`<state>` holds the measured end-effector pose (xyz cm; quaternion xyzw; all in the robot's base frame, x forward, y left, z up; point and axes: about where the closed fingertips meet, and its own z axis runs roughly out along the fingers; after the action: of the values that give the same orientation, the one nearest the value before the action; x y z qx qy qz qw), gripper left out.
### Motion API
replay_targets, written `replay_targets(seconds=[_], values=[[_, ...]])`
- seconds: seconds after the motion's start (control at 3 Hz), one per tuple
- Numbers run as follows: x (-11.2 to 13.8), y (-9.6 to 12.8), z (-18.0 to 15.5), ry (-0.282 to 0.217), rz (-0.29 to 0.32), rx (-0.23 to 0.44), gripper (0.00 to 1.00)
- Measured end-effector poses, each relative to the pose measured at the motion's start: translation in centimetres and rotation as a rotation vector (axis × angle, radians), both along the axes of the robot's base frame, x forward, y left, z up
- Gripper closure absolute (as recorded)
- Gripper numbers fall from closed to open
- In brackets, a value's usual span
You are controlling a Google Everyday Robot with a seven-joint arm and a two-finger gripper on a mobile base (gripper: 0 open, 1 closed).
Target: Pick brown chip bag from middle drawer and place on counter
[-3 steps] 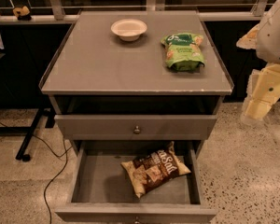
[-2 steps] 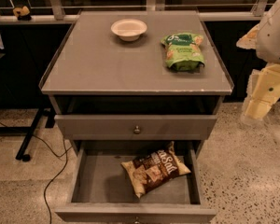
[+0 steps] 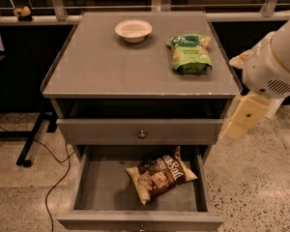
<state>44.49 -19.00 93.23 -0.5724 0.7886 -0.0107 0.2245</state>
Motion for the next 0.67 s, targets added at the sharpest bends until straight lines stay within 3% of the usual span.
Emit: replay_targets(seconds=[0.67], values=[[2.3,4.8,-6.6,-0.038,-0.008,0.146,0.00]])
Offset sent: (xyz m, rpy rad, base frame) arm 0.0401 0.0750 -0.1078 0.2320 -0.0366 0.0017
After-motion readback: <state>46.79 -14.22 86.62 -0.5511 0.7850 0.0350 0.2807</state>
